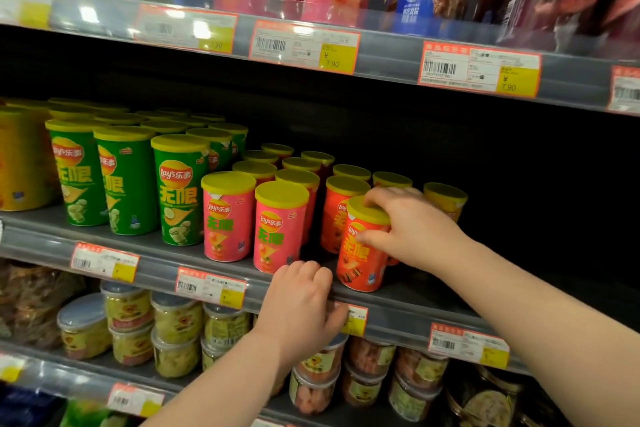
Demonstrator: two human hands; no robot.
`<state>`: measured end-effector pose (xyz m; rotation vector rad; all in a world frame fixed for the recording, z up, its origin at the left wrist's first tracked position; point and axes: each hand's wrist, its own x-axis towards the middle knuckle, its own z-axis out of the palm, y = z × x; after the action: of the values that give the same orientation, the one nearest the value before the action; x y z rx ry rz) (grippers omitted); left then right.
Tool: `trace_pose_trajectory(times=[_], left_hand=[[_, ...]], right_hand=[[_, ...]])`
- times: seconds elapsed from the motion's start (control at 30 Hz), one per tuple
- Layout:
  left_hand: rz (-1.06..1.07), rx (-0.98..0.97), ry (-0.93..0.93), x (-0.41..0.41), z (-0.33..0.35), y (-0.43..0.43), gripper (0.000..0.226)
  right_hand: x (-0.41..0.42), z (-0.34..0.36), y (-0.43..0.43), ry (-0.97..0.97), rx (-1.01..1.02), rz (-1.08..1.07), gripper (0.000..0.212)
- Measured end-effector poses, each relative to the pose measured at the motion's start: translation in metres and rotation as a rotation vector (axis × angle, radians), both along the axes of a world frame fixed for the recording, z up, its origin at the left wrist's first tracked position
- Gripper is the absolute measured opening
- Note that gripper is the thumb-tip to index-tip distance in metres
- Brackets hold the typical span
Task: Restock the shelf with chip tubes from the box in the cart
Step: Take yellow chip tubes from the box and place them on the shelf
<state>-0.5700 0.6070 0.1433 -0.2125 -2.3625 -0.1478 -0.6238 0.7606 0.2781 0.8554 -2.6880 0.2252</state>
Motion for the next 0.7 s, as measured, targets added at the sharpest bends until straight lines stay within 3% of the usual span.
trace_pose_trajectory(times=[0.23, 0.7], left_hand=[[-0.022, 0.006, 0.004, 0.0, 0.0, -0.001, 0.029], [-0.021, -0.046, -0.042, 0.004, 0.002, -0.002, 0.027]], right_hand=[[-0.002, 0.003, 0.006, -0.184, -0.059, 0.091, 0.05], [0.005, -0.013, 0.004, -0.087, -0.124, 0.048, 0.049]])
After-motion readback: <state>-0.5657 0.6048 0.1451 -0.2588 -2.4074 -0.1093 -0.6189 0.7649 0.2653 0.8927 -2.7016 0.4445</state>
